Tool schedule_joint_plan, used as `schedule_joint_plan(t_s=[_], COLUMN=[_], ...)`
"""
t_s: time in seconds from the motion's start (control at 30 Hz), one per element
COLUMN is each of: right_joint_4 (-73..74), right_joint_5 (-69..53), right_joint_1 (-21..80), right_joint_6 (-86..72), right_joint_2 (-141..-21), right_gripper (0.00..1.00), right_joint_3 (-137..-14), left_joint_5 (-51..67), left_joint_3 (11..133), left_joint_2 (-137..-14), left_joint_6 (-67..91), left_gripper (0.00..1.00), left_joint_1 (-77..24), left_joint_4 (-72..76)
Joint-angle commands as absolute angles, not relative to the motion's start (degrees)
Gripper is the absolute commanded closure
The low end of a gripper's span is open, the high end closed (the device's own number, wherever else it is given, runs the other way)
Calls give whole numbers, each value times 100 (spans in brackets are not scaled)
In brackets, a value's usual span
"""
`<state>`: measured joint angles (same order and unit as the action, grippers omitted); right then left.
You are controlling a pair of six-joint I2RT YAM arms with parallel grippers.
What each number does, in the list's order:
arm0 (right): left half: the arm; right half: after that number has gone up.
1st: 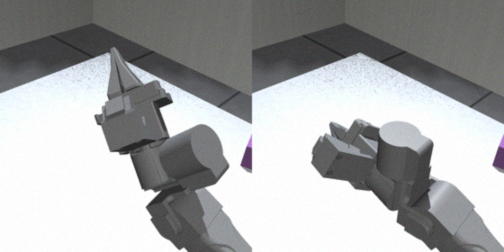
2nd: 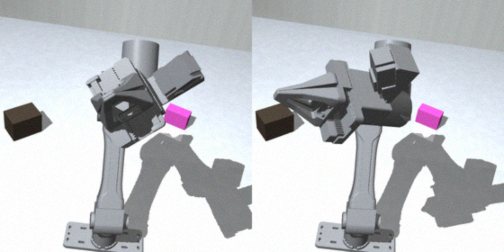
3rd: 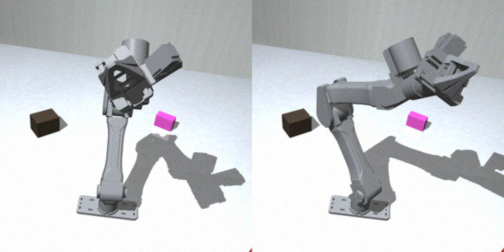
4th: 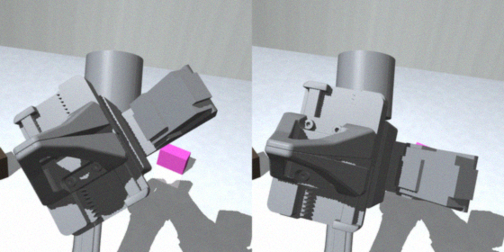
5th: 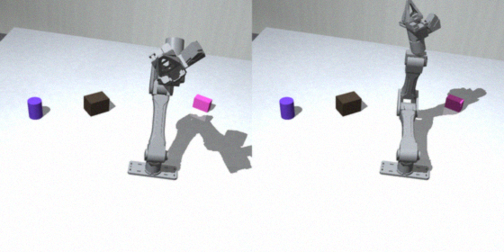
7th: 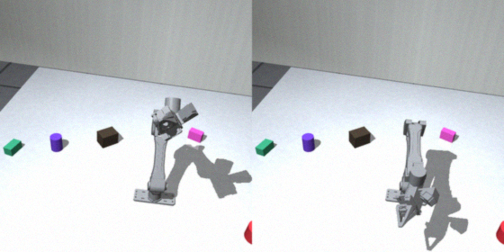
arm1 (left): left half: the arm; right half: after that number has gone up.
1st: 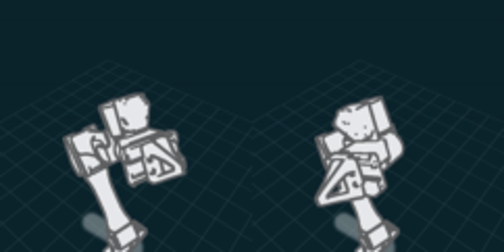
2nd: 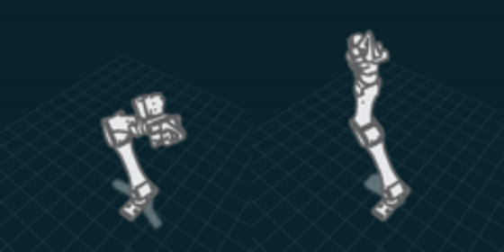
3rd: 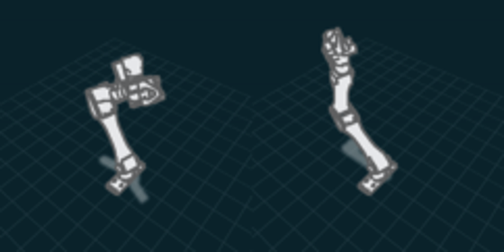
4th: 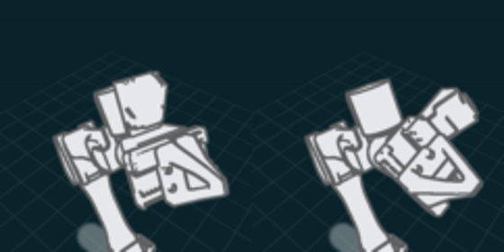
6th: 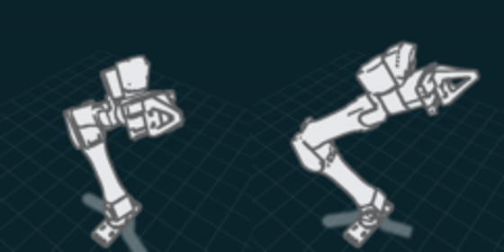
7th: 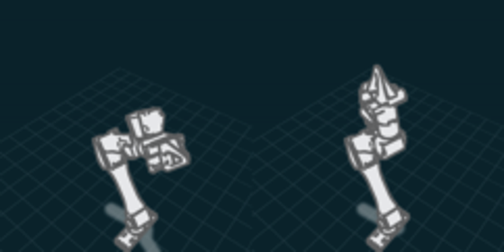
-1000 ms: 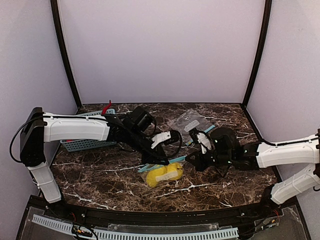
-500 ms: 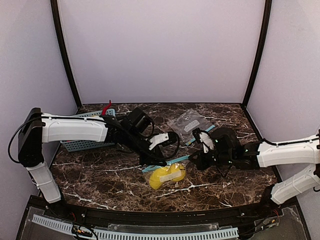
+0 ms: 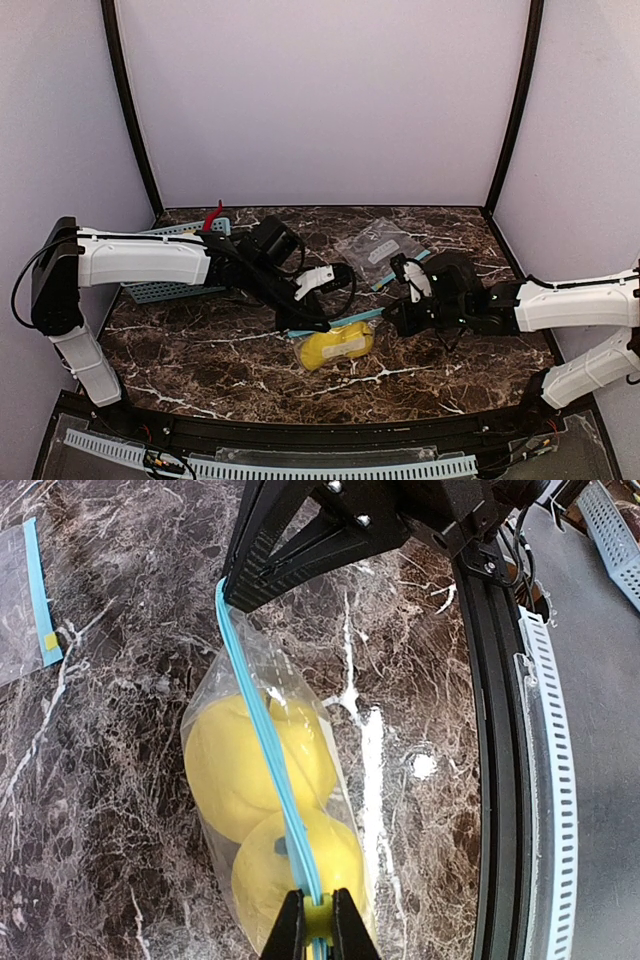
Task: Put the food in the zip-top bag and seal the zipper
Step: Zip the zipper of the food storage bag.
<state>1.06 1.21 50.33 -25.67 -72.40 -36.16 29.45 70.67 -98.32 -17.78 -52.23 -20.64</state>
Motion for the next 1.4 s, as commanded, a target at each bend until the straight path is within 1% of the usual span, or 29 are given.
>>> schedule_joint_plan(t_s=[0.0, 1.37], right_joint_4=[596, 860], right_joint_5=[853, 735], right_joint_1=[4749, 4350], right_joint_6=[-2661, -2630], right_joint_2=[-7178, -7003], right_gripper=[100, 100], right_joint_3=[-3665, -3618], left_joint_5=[3031, 2636], left_joint_3=[6884, 6385], left_joint_2=[-9497, -8954], left_joint_6=[-1816, -1795], left_gripper=[99, 99], left_joint_1=[-5190, -5014], left_joint_4=[-2749, -2840])
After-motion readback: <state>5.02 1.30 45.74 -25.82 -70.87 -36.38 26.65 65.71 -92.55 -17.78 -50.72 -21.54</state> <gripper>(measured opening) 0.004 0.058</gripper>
